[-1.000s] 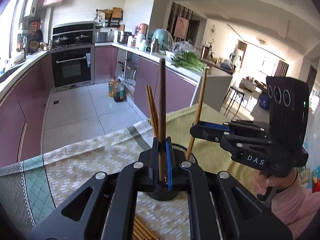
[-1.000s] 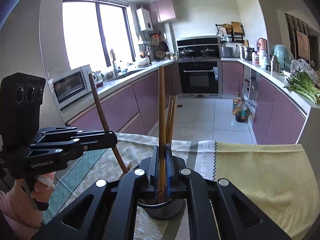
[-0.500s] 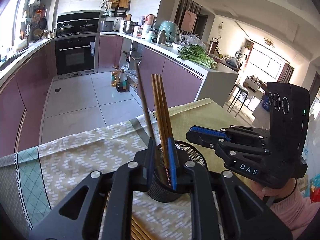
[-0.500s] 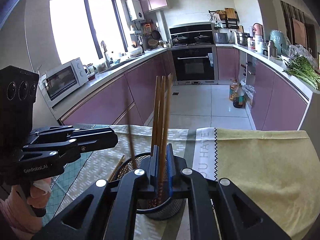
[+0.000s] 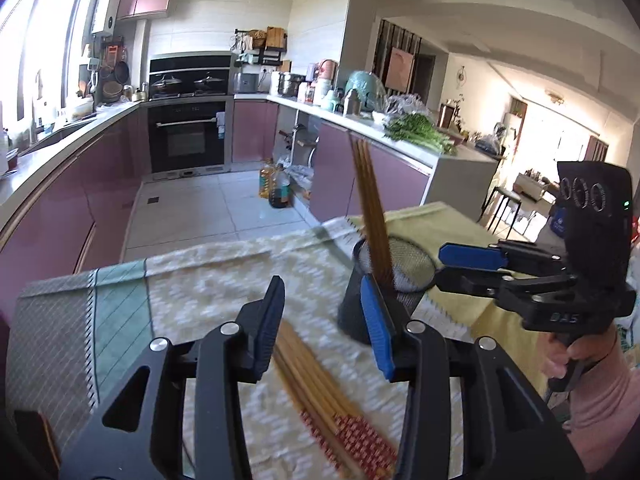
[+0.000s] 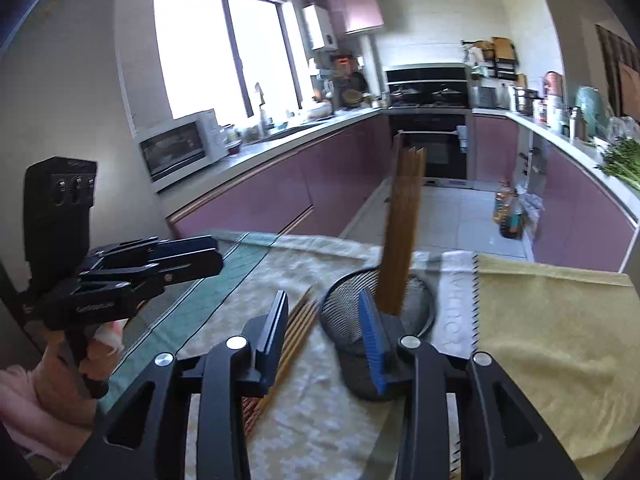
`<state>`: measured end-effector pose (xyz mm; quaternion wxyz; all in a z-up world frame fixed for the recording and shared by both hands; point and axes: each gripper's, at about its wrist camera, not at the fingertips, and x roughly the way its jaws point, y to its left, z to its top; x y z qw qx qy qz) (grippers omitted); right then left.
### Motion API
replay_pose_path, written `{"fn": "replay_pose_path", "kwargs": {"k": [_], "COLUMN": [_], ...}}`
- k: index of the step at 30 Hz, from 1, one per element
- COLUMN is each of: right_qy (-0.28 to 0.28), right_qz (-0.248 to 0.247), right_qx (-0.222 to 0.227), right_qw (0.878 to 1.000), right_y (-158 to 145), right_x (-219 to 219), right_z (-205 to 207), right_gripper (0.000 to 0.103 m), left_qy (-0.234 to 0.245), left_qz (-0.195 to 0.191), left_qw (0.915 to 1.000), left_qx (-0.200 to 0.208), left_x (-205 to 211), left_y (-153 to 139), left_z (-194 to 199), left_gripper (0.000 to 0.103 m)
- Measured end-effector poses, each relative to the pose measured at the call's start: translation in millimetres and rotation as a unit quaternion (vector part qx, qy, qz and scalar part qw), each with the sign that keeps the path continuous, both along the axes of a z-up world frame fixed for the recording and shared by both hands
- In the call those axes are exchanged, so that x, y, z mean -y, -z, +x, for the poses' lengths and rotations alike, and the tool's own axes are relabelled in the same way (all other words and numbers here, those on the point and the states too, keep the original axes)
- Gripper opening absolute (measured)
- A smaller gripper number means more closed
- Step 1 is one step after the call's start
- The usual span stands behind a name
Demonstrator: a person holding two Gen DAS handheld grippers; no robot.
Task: Organize utensils
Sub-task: 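Open both tools to drop the chopsticks into the cup, then move both open tools back to the remaining chopsticks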
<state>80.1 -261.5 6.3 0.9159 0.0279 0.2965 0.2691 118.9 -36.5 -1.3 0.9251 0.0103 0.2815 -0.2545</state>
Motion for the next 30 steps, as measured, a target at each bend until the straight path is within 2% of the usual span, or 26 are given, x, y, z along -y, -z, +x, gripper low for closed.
{"fn": "replay_pose_path", "kwargs": {"k": [8, 14, 20, 30], "right_qy": [-0.031, -0.032, -0.025, -0.016], "right_qz": [-0.012, -0.021, -0.029, -0.044], "right_qx": [-0.08, -0.109, -0.125, -0.132], "right_qw": [0.996, 0.993, 0.991, 0.99], "right_y": [52.3, 72.5, 81.8, 86.2], "right_x": [-40.4, -53.3, -59.9, -67.5], "right_z": [-1.9, -2.0, 0.6, 5.7], "right_gripper": [0.037, 0.037, 0.037, 0.036], "left_qy": [-0.023, -0.025, -0.024, -0.028], "left_qz": [0.027, 0.037, 0.05, 0.065], "left_qw": [0.9968, 0.9922, 0.9891, 0.9864], "left_qx": [-0.071, -0.116, -0.137, -0.149], "left_x": [-19.3, -23.3, -18.7, -11.2], "left_y": [54.4, 91.0, 105.0, 109.6], "left_z": [-6.5, -6.9, -5.9, 1.7], "left_gripper": [0.04, 0.04, 0.04, 0.04]}}
